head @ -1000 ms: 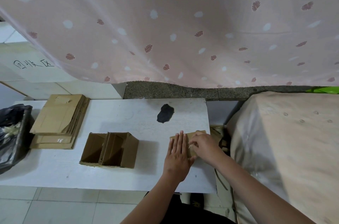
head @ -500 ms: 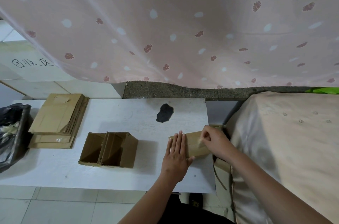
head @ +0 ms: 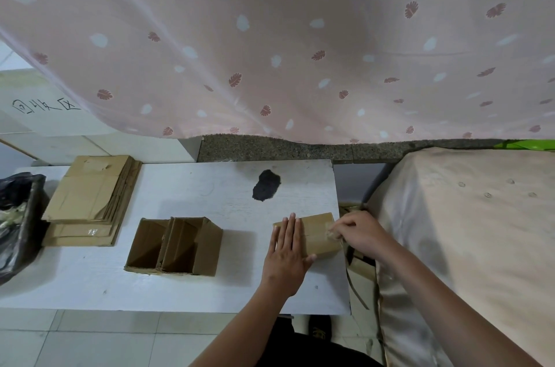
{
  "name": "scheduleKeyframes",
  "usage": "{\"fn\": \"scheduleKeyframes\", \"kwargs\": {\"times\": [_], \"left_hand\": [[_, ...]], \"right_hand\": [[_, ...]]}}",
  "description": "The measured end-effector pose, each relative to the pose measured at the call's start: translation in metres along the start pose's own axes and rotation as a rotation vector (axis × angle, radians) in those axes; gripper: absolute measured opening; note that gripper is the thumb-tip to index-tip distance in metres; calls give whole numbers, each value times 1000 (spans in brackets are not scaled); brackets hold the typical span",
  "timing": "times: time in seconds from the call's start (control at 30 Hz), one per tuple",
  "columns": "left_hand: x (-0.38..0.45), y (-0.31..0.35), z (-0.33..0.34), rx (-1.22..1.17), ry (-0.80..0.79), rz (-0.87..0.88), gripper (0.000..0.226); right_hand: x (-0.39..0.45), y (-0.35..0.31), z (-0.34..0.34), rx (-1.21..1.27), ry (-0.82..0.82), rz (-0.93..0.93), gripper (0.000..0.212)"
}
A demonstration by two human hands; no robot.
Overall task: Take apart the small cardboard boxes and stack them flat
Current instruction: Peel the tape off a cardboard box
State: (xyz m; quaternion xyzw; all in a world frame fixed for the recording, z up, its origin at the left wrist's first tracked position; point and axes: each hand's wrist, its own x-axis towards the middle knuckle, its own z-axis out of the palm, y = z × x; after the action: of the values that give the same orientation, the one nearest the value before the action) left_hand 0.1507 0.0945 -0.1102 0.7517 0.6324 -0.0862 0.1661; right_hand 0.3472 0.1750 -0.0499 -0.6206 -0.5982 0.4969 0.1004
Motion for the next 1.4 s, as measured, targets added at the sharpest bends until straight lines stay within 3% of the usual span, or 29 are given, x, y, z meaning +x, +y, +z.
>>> {"fn": "scheduleKeyframes", "kwargs": {"times": [0.23, 0.43, 0.63, 0.77, 0.83, 1.1, 1.3, 1.4], "left_hand": [[0, 0, 0, 4, -2, 1, 85], [0, 1, -2, 16, -16, -5, 86], [0, 1, -4, 4, -17, 3, 84], [-1, 1, -5, 22, -19, 0, 84], [-2, 1, -6, 48, -25, -2, 84], [-2, 1, -5, 37, -19, -9, 85], [-1, 0, -5, 20, -29, -8, 85], [-2, 1, -6, 22, -33, -8, 85]], "right_hand": [[-1, -1, 6, 8, -76, -72, 14], [-3, 3, 10, -125, 12, -190, 18], [0, 0, 17, -76, -12, -132, 14], [3, -4, 22, -122, -32, -205, 36], [6, -3, 25, -222, -41, -217, 36], [1, 12, 7, -249, 40, -149, 20], [-7, 16, -21, -294, 195, -190, 20], [-8, 19, -24, -296, 174, -178, 24]]}}
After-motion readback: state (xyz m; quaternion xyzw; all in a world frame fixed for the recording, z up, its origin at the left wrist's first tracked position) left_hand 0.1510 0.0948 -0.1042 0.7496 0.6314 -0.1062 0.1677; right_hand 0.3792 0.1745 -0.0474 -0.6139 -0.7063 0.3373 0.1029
